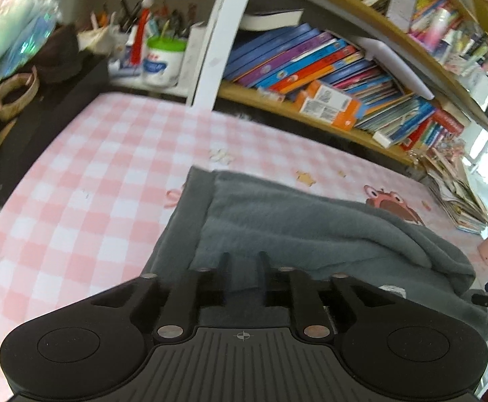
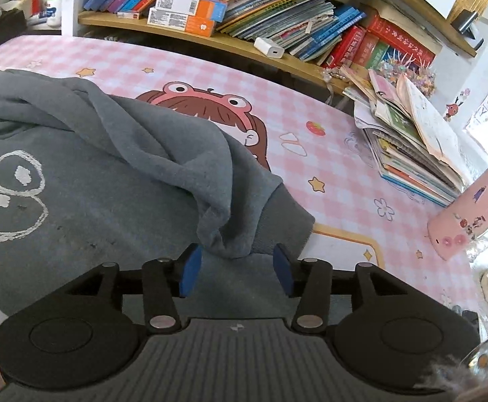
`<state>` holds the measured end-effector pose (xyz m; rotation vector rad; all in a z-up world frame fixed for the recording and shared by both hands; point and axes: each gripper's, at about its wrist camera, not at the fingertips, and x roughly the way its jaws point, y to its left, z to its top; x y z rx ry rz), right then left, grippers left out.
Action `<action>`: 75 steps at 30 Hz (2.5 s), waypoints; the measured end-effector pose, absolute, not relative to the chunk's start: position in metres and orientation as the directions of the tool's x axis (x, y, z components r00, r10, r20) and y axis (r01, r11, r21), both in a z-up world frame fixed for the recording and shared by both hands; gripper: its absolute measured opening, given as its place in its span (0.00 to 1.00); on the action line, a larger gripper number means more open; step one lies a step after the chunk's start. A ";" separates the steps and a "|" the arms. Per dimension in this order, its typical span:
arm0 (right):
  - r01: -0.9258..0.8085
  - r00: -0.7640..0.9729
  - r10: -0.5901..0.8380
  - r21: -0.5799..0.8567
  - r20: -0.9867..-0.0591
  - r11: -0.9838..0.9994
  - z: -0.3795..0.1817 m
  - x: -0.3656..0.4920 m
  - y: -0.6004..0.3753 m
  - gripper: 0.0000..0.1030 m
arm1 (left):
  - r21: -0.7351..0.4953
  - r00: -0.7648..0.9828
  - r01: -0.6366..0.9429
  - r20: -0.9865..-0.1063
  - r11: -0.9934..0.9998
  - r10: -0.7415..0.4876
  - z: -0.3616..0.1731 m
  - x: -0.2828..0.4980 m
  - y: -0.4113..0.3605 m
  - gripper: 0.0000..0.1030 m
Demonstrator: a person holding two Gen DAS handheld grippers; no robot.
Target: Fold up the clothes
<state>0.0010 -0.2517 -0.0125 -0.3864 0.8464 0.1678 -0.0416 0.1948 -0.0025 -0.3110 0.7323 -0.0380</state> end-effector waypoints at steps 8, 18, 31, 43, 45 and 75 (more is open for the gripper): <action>-0.308 0.675 0.001 -0.281 -0.738 0.909 -0.014 -0.005 -0.253 0.48 | -0.212 0.736 0.001 -0.661 0.977 -0.144 0.000 -0.029 0.173 0.27; -0.376 0.670 0.024 -0.311 -0.742 0.873 -0.023 0.029 -0.245 0.45 | 0.002 0.736 0.170 -0.666 0.985 -0.125 0.022 0.022 0.158 0.27; -0.218 0.829 -0.083 -0.456 -0.553 0.863 0.033 0.072 -0.257 0.06 | 0.298 0.609 0.431 -0.792 0.852 -0.030 -0.015 0.125 0.104 0.53; -0.241 0.810 -0.079 -0.454 -0.581 0.858 0.030 0.072 -0.259 0.07 | 0.150 0.467 0.516 -0.875 0.843 -0.130 -0.037 0.160 0.119 0.50; -0.242 0.807 -0.081 -0.453 -0.585 0.858 0.028 0.072 -0.261 0.07 | 0.073 0.428 0.521 -0.884 0.850 -0.187 -0.036 0.163 0.121 0.25; -0.349 0.718 -0.005 -0.365 -0.696 0.863 0.024 0.187 -0.259 0.40 | -0.063 0.701 -0.178 -0.709 0.982 0.082 0.014 0.138 0.218 0.29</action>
